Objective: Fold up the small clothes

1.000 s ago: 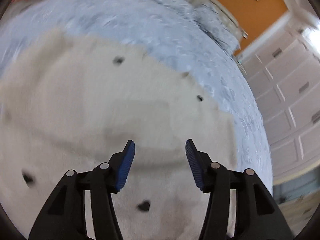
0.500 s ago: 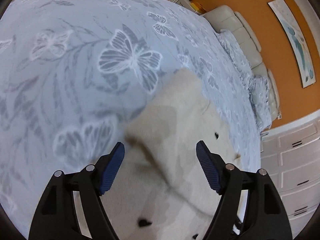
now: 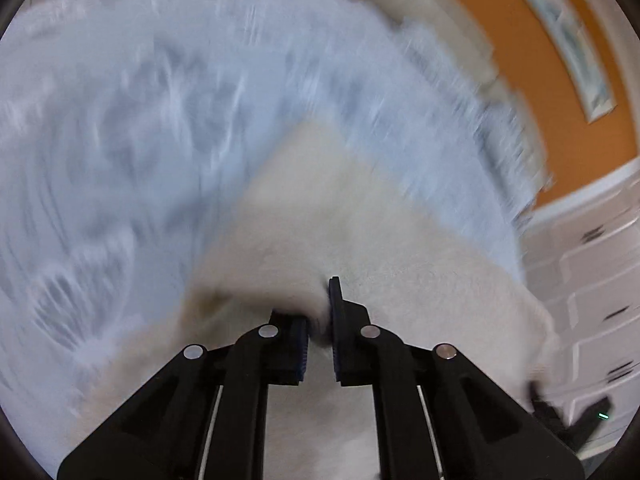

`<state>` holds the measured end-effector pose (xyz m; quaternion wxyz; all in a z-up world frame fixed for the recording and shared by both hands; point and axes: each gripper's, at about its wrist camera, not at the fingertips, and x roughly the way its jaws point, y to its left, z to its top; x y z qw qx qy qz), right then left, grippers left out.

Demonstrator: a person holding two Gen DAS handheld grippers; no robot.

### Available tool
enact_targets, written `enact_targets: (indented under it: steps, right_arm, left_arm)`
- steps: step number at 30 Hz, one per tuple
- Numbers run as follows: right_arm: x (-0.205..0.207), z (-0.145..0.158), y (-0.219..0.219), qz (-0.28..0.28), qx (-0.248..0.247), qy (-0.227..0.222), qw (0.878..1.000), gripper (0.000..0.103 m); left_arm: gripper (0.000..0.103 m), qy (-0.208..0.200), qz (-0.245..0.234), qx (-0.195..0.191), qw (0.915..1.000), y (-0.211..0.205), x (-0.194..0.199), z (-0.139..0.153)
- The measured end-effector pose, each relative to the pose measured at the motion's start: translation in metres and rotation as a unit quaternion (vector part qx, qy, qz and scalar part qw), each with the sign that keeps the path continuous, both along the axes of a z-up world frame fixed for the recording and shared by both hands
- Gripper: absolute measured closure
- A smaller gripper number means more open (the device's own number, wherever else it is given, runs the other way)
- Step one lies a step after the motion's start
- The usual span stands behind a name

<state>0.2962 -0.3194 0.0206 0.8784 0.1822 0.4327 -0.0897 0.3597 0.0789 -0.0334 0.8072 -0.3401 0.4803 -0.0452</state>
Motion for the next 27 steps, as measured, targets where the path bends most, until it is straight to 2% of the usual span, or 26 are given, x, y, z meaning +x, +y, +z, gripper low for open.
enact_targets:
  steps: [1, 2, 5, 7, 8, 10, 11, 14, 15, 16, 18, 19, 21, 24, 27]
  right_arm:
    - [0.001, -0.024, -0.007, -0.007, 0.003, 0.041, 0.999, 0.096]
    - [-0.002, -0.042, -0.012, -0.013, 0.017, 0.063, 0.998, 0.096]
    - [-0.012, -0.025, -0.014, -0.022, 0.056, 0.003, 0.998, 0.096]
    - [-0.013, -0.013, -0.011, -0.015, 0.052, -0.025, 0.998, 0.096]
    - [-0.01, -0.017, -0.01, -0.01, 0.038, -0.023, 0.999, 0.096]
    - [0.001, -0.05, -0.02, -0.008, 0.032, 0.046, 0.998, 0.096]
    - [-0.003, -0.056, -0.026, -0.012, 0.044, 0.038, 0.998, 0.098]
    - [-0.018, -0.033, -0.029, -0.063, 0.066, 0.018, 0.996, 0.089]
    - [-0.025, -0.018, -0.025, -0.087, 0.046, 0.008, 0.995, 0.082]
    - [-0.029, -0.009, -0.02, -0.089, 0.038, -0.007, 0.995, 0.082]
    - [-0.023, 0.008, 0.003, -0.055, 0.065, -0.038, 0.996, 0.082]
    - [-0.01, 0.015, 0.033, -0.007, 0.088, -0.04, 0.995, 0.082]
    - [0.021, 0.02, 0.105, 0.097, 0.098, -0.03, 0.99, 0.084]
    - [0.062, 0.005, 0.205, 0.207, 0.109, -0.008, 0.972, 0.089]
    - [0.087, -0.02, 0.267, 0.257, 0.088, 0.033, 0.962, 0.09]
  left_arm:
    - [0.095, 0.019, -0.002, 0.009, 0.9998, -0.005, 0.0, -0.011]
    - [0.095, 0.018, 0.004, 0.011, 0.9998, -0.008, -0.005, -0.018]
    - [0.094, 0.002, 0.004, 0.026, 0.9996, -0.009, -0.01, -0.012]
    - [0.094, 0.002, 0.0, 0.034, 0.9994, -0.008, -0.01, -0.012]
    - [0.094, 0.002, 0.0, 0.034, 0.9994, -0.007, -0.011, -0.013]
    - [0.093, 0.001, -0.003, 0.038, 0.9993, -0.007, -0.009, -0.014]
    - [0.093, -0.005, -0.009, 0.05, 0.9987, -0.008, -0.011, -0.01]
    - [0.088, -0.044, -0.026, 0.066, 0.9965, -0.005, -0.015, 0.005]
    - [0.083, -0.058, -0.036, 0.079, 0.9945, -0.003, -0.019, 0.011]
    - [0.077, -0.067, -0.045, 0.102, 0.9916, -0.001, -0.021, 0.014]
    - [0.076, -0.066, -0.047, 0.137, 0.9872, 0.004, -0.022, 0.012]
    - [0.076, -0.06, -0.047, 0.135, 0.9879, 0.007, -0.021, 0.008]
    - [0.076, -0.038, -0.024, 0.107, 0.9932, 0.017, -0.019, -0.002]
    - [0.076, -0.033, -0.011, 0.105, 0.9938, 0.018, -0.019, -0.004]
    - [0.076, -0.025, -0.016, 0.129, 0.9913, 0.013, -0.017, -0.002]
